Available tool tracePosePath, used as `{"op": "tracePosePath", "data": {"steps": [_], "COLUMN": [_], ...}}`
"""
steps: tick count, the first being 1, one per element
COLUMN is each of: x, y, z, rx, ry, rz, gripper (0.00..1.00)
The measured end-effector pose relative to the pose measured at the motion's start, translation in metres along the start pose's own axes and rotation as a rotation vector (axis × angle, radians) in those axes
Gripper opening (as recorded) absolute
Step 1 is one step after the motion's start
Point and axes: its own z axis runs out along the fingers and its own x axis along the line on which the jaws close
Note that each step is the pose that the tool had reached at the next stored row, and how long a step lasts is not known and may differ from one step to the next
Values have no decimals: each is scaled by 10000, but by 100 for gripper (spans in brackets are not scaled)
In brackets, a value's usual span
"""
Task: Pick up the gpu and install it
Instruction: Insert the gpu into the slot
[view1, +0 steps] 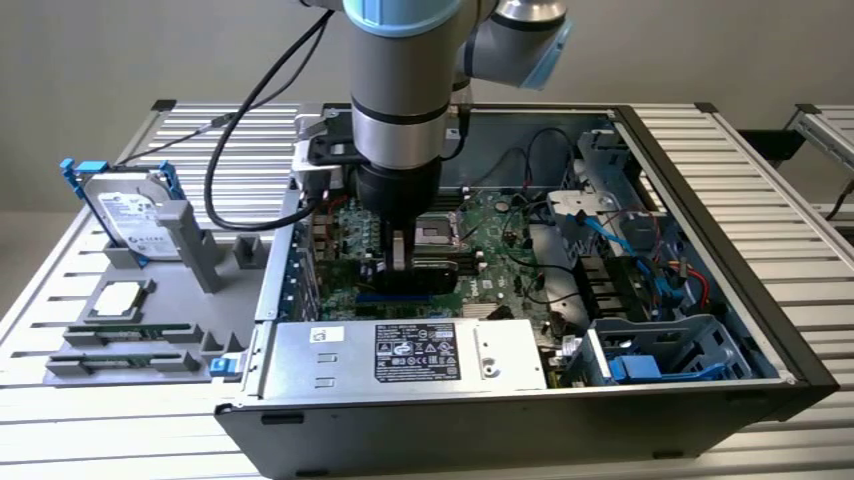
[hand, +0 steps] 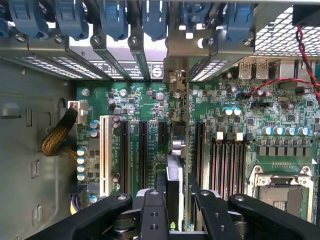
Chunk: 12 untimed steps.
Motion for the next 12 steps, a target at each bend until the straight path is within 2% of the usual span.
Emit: {"op": "tracePosePath", "data": {"steps": [12], "x": [-2], "y": [13], "z": [7], "rx": [-8], "ry": [-1], "rz": [-5], "gripper": [27]}}
